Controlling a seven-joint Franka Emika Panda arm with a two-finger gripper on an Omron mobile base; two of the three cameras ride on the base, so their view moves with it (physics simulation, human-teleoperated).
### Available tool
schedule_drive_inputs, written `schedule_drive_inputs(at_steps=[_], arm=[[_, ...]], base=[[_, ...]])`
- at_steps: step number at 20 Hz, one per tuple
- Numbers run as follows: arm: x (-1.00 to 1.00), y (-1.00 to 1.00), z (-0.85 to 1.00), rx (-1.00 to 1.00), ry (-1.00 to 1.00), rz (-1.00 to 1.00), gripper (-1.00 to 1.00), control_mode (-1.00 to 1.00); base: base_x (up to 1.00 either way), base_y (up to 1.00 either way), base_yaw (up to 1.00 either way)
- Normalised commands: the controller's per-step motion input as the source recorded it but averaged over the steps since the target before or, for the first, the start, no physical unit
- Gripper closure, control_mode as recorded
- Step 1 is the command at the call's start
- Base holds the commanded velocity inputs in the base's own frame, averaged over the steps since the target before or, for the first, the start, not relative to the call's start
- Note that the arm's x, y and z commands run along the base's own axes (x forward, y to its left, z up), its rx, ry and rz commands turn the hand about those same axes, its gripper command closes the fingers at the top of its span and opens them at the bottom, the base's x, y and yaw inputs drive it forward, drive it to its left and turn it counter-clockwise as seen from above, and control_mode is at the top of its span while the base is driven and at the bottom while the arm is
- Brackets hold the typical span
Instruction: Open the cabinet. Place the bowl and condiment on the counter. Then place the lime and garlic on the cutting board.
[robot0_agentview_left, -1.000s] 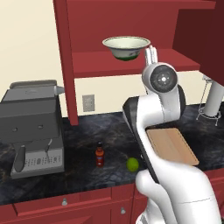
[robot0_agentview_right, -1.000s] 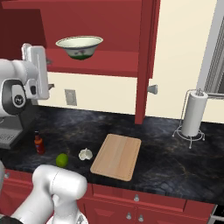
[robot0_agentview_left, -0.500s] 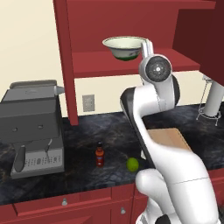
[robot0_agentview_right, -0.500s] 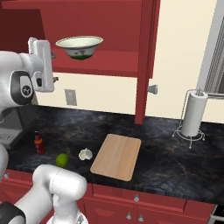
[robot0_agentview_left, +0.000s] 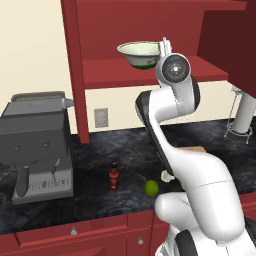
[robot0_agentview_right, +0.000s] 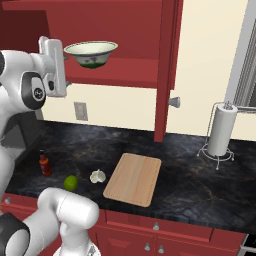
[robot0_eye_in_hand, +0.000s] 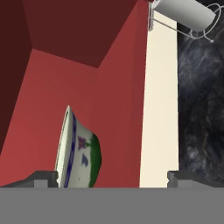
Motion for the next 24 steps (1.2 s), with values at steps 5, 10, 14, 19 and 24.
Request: schedule_drive_inputs(at_steps=[5,10,14,19,24], arm=[[0.37,0.00,0.07,0.00,0.00,0.00,-1.00,-1.00],[0.36,0.08,0.07,-0.01,0.00,0.00,-1.00,-1.00],[0.41,0.14,0.02,-0.02,0.00,-0.01,-1.00,-1.00],[0.45,0.13,0.01,-0.01,0.00,-0.02,-1.00,-1.00],[0.46,0.05,0.00,0.00,0.00,-0.02,-1.00,-1.00]], base=[[0.00,0.00,0.00],[0.00,0.00,0.00],[0.00,0.00,0.00],[0.00,0.00,0.00],[0.00,0.00,0.00]])
